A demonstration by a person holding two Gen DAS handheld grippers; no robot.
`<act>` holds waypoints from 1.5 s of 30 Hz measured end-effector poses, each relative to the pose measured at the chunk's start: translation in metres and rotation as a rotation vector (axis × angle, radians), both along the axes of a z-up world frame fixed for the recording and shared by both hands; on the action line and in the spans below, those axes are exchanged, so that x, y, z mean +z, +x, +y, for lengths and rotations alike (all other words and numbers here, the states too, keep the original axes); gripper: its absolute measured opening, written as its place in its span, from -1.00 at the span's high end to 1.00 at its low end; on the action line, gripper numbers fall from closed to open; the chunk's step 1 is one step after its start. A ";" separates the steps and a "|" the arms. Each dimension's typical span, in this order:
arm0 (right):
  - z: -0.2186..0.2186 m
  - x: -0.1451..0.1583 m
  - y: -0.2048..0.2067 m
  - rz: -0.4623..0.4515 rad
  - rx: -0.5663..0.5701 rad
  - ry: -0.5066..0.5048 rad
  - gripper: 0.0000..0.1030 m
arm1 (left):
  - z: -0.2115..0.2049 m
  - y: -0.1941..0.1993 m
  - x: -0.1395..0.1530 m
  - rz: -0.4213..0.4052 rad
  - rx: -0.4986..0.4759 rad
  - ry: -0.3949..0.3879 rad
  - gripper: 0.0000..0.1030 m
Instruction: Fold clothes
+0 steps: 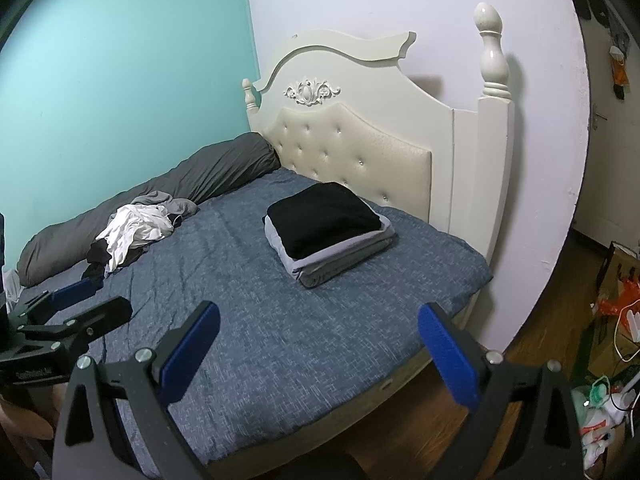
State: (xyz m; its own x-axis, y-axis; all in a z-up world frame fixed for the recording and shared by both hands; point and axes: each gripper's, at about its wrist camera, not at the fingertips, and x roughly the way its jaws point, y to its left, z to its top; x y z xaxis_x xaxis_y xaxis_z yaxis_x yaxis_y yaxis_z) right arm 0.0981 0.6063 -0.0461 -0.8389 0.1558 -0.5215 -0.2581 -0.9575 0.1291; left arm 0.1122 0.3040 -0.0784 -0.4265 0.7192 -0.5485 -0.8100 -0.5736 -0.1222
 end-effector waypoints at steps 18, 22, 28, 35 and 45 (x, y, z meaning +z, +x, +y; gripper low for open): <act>-0.001 -0.003 0.003 -0.007 -0.002 0.008 -0.96 | -0.003 0.000 0.001 0.003 0.005 0.000 -0.99; -0.002 -0.004 0.003 -0.010 -0.001 0.007 -0.96 | -0.004 -0.001 0.000 0.001 0.006 -0.002 -0.99; -0.001 -0.004 0.002 -0.014 -0.004 0.011 -0.96 | -0.004 -0.002 -0.001 -0.001 0.009 -0.005 -0.99; 0.000 -0.005 0.003 -0.017 -0.008 0.014 -0.96 | -0.007 -0.003 -0.001 0.001 0.012 -0.003 -0.99; 0.002 -0.006 0.003 -0.020 -0.008 0.010 -0.96 | -0.009 -0.004 0.000 -0.005 0.023 0.002 -0.99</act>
State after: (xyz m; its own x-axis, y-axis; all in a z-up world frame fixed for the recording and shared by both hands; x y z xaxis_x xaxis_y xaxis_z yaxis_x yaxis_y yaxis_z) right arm 0.1014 0.6079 -0.0525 -0.8269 0.1677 -0.5368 -0.2679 -0.9567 0.1138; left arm 0.1077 0.2953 -0.0784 -0.4407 0.7099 -0.5494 -0.7957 -0.5922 -0.1270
